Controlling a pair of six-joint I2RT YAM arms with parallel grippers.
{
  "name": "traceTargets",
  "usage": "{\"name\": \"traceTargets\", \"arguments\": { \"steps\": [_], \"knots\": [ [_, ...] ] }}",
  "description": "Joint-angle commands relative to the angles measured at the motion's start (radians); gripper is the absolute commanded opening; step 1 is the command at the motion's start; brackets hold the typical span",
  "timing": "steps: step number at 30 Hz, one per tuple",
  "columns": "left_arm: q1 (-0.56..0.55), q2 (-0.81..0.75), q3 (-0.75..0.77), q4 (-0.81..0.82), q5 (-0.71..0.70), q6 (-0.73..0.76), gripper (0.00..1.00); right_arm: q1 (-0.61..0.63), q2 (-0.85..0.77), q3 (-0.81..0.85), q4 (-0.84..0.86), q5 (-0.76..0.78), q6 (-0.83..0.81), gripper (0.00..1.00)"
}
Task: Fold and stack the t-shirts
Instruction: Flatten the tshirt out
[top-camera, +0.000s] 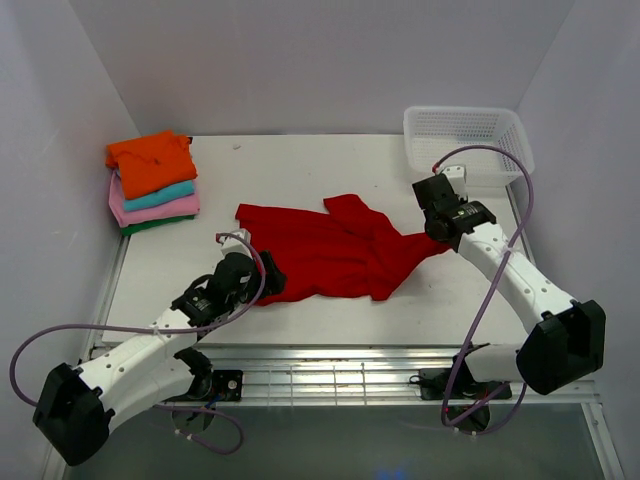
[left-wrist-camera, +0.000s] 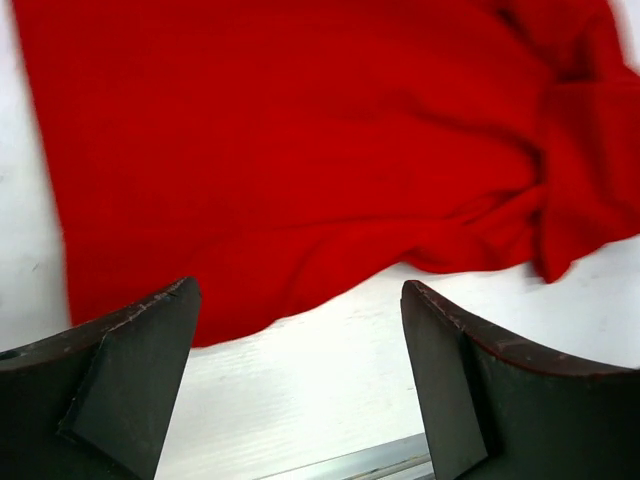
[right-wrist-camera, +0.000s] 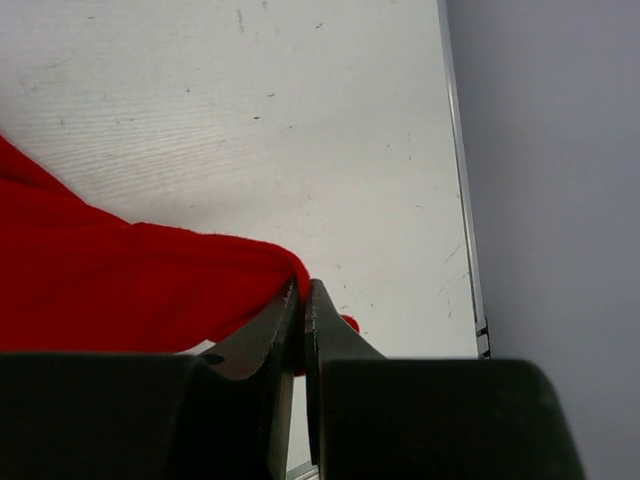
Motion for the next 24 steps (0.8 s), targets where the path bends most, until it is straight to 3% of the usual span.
{"name": "traceTargets", "arguments": {
  "steps": [1,4,8,9,10,11,13,15,16,19,24],
  "knots": [
    [-0.033,0.018,0.010,-0.119,-0.095,-0.065,0.91,-0.044,-0.018,0.041,-0.038,0.105,0.032,0.08],
    [-0.039,-0.026,-0.016,-0.147,-0.208,-0.099,0.92,-0.070,-0.024,0.028,-0.044,0.119,0.031,0.08],
    [-0.039,-0.005,-0.011,-0.161,-0.242,-0.105,0.93,-0.105,-0.067,0.025,-0.044,0.120,0.009,0.08],
    [-0.039,0.009,-0.011,-0.158,-0.251,-0.112,0.93,-0.110,-0.078,0.028,-0.044,0.117,0.003,0.16],
    [-0.038,0.035,-0.011,-0.146,-0.265,-0.116,0.93,-0.111,-0.096,0.031,-0.044,0.096,-0.012,0.35],
    [-0.038,0.046,-0.016,-0.094,-0.302,-0.106,0.94,-0.111,-0.105,0.040,-0.035,0.075,-0.023,0.73],
    [-0.038,0.070,-0.025,0.048,-0.340,-0.052,0.96,-0.111,-0.138,0.041,0.011,-0.063,-0.078,0.84],
    [-0.036,0.104,-0.020,0.165,-0.368,0.016,0.96,-0.111,-0.168,0.019,0.137,-0.190,-0.114,0.86],
    [-0.032,0.168,0.007,0.263,-0.370,0.094,0.96,-0.111,-0.168,0.012,0.172,-0.335,-0.138,0.86],
    [-0.004,0.300,0.131,0.367,-0.350,0.192,0.96,-0.111,-0.129,-0.006,0.312,-0.575,-0.150,0.80],
    [0.079,0.532,0.283,0.453,-0.302,0.335,0.84,-0.110,0.089,0.075,0.413,-0.795,-0.164,0.52]
  ]
}}
